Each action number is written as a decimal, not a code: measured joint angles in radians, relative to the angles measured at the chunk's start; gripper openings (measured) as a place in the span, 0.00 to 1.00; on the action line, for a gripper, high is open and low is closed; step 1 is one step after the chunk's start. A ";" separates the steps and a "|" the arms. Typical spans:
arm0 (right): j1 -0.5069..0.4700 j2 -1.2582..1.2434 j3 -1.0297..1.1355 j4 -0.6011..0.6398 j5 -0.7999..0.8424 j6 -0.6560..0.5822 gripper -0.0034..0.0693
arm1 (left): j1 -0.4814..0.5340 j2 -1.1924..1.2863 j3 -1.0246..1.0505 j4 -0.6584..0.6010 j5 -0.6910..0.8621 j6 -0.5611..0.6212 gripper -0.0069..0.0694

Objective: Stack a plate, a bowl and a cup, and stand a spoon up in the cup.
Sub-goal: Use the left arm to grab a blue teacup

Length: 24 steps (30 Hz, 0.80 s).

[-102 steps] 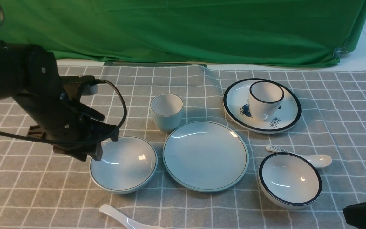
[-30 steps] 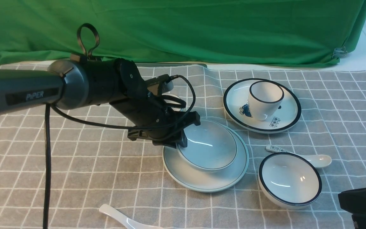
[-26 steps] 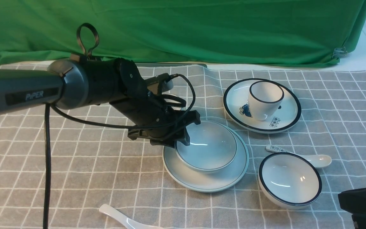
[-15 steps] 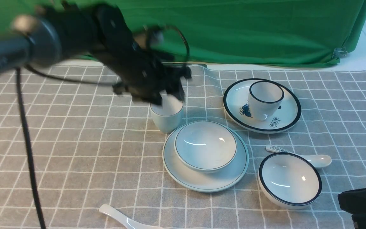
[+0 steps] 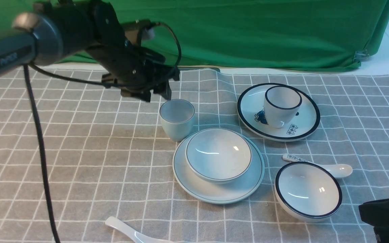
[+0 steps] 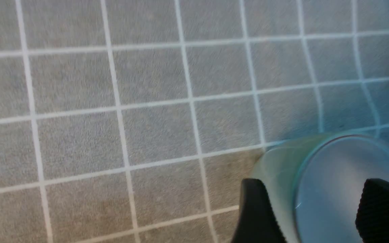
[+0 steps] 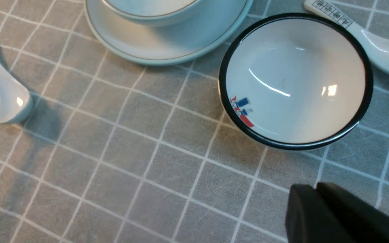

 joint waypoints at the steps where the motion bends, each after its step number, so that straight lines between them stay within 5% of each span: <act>1: 0.000 0.000 0.000 0.000 0.000 0.000 0.14 | 0.000 0.003 0.000 0.001 0.003 0.001 0.63; 8: 0.000 0.000 0.000 0.000 -0.004 0.000 0.14 | 0.000 0.054 0.000 0.001 -0.020 0.003 0.63; 13: 0.000 0.000 0.000 0.000 -0.004 0.000 0.14 | 0.000 0.088 0.000 0.001 -0.019 0.003 0.45; 18: 0.000 0.000 0.000 0.000 -0.004 0.000 0.14 | 0.000 0.085 -0.006 0.003 -0.013 0.003 0.17; 24: 0.000 0.000 0.000 0.000 -0.004 0.000 0.14 | 0.015 -0.032 -0.084 0.008 0.091 0.020 0.13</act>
